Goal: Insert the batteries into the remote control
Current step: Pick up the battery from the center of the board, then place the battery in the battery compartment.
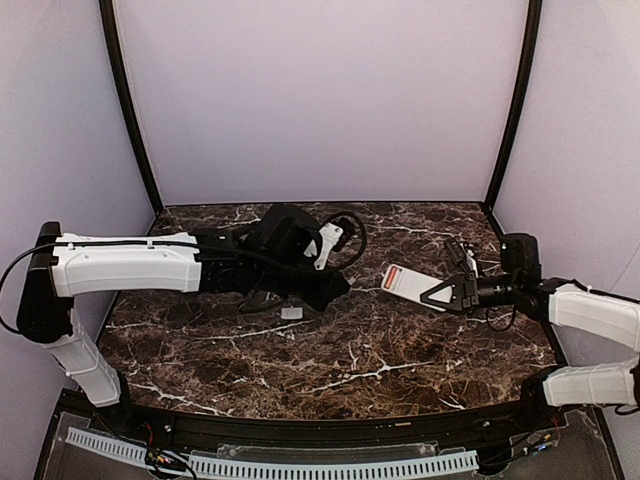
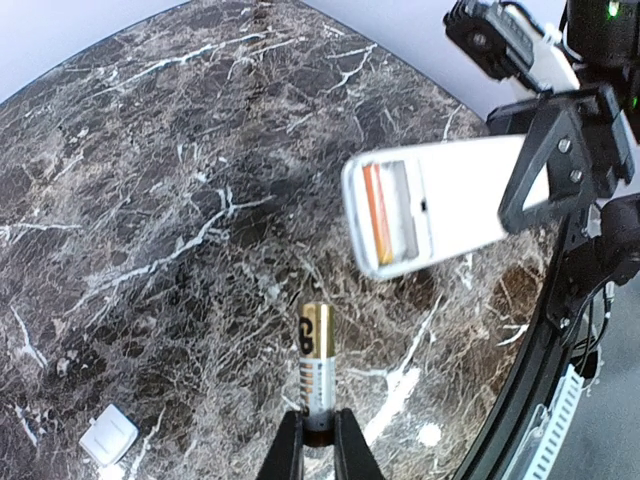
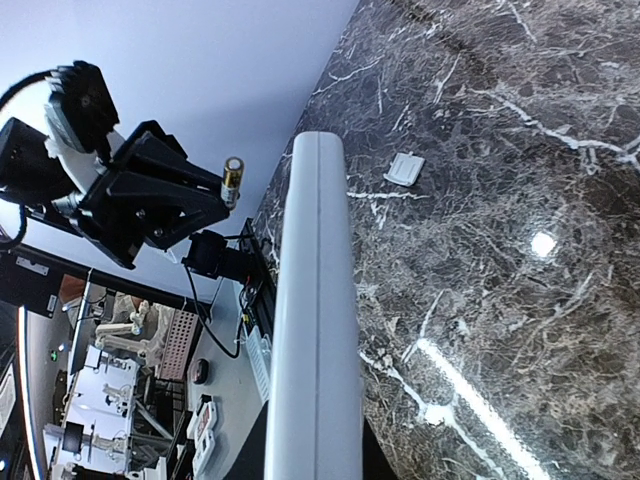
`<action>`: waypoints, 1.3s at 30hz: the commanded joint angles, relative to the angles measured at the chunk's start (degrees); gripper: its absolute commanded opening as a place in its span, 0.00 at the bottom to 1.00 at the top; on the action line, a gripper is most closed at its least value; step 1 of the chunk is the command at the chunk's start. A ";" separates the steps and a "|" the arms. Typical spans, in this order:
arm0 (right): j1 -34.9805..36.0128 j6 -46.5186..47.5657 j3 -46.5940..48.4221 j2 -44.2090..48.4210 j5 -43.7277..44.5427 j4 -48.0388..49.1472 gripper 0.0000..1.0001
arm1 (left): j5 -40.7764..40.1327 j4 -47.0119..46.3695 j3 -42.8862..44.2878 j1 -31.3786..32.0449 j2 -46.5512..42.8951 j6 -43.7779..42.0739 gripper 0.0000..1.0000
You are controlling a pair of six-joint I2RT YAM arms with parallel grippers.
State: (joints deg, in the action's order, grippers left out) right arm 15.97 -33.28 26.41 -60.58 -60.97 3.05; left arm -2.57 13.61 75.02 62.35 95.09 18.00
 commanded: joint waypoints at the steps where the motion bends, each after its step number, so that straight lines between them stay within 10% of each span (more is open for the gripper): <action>1: 4.07 -4.70 -0.86 -1.42 1.40 10.60 0.00 | 2.24 3.56 2.60 -0.35 -0.41 3.91 0.00; 39: 18.76 -14.36 0.39 -12.95 9.23 28.70 0.00 | 1.91 10.02 9.36 -0.27 7.39 12.14 0.03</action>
State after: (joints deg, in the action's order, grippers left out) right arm 33.30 -46.46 26.02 -73.08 -50.57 25.67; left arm 0.95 21.10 82.56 62.13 101.82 29.43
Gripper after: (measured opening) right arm 0.139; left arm 0.085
